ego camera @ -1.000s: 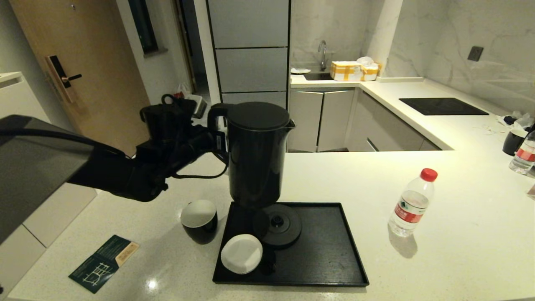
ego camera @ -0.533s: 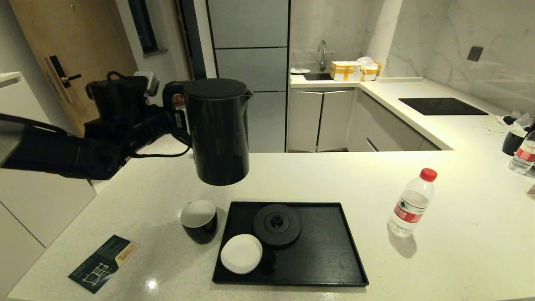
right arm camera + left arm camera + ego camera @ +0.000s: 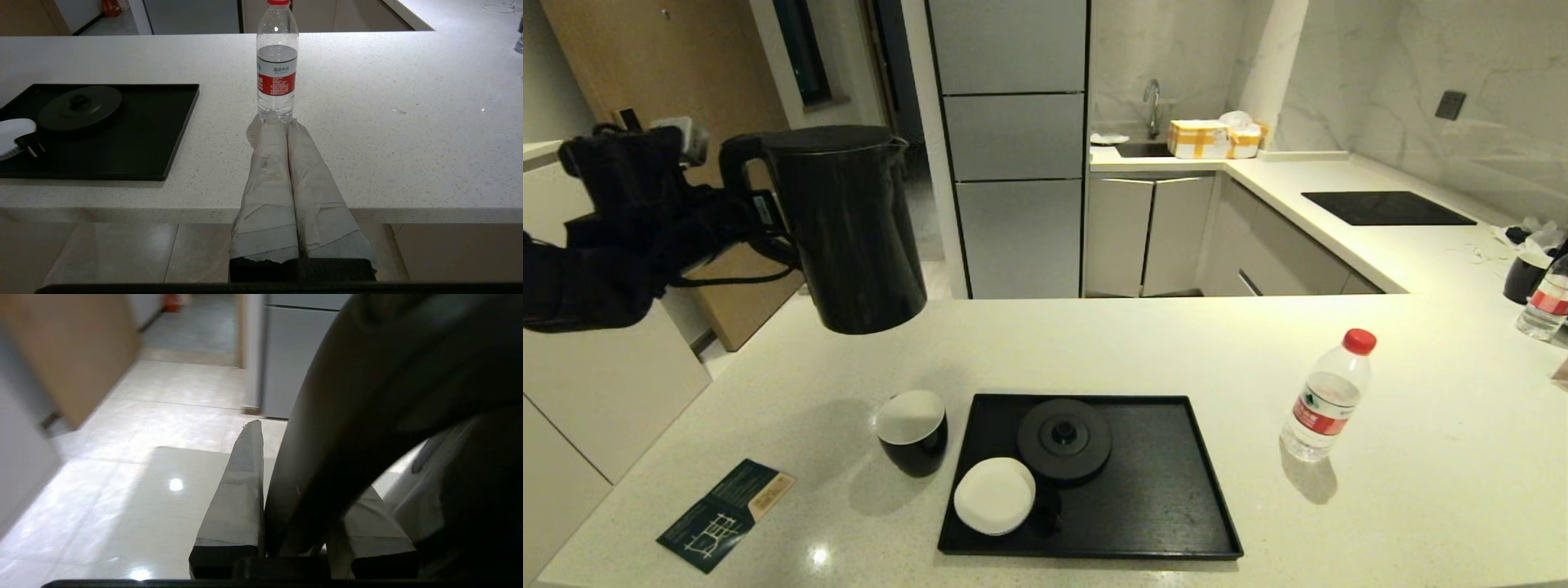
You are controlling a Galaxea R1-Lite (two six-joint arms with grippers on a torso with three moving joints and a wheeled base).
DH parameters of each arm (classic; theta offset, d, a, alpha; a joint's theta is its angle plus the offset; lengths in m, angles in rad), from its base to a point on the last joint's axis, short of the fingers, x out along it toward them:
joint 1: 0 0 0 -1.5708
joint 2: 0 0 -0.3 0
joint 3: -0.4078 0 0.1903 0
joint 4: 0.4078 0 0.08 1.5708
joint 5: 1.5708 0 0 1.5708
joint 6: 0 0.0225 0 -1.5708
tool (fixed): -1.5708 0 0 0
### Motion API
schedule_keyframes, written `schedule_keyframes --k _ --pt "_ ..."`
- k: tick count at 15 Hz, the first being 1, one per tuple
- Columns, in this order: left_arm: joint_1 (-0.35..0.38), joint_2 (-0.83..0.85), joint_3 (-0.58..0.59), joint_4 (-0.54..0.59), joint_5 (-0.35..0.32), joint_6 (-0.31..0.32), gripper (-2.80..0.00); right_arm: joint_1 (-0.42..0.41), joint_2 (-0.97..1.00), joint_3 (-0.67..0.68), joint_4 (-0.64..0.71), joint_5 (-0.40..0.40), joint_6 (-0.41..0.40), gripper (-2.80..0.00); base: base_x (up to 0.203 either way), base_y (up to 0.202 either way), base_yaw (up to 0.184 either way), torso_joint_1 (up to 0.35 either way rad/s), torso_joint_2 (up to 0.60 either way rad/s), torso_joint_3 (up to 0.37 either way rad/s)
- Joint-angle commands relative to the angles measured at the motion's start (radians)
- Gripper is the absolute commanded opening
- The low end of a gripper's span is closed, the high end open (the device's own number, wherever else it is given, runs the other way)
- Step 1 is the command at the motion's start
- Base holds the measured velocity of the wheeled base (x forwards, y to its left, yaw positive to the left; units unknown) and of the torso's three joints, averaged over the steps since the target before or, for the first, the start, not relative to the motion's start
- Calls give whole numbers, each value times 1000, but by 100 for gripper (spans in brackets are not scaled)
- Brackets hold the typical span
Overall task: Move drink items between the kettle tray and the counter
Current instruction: Place it on the left
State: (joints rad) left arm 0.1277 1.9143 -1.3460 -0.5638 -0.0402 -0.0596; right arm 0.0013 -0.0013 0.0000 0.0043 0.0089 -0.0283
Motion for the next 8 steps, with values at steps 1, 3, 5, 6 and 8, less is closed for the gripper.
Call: schedule_keyframes --k 1,3,5,6,8 --pt "40 6 8 0 -1 0 -280 2 1 0 0 0 -1 -280 0 0 0 0 0 0" --pt "104 15 47 1 -26 0 -280 0 1 0 0 1 -1 -280 0 0 0 0 0 0" --pt "143 19 93 -4 -64 0 -280 0 1 0 0 0 -1 -280 0 0 0 0 0 0" --pt "161 27 117 -5 -73 2 -280 1 1 0 0 0 -1 -280 0 0 0 0 0 0" --pt "203 49 127 -7 -75 5 -280 1 1 0 0 0 -1 -280 0 0 0 0 0 0"
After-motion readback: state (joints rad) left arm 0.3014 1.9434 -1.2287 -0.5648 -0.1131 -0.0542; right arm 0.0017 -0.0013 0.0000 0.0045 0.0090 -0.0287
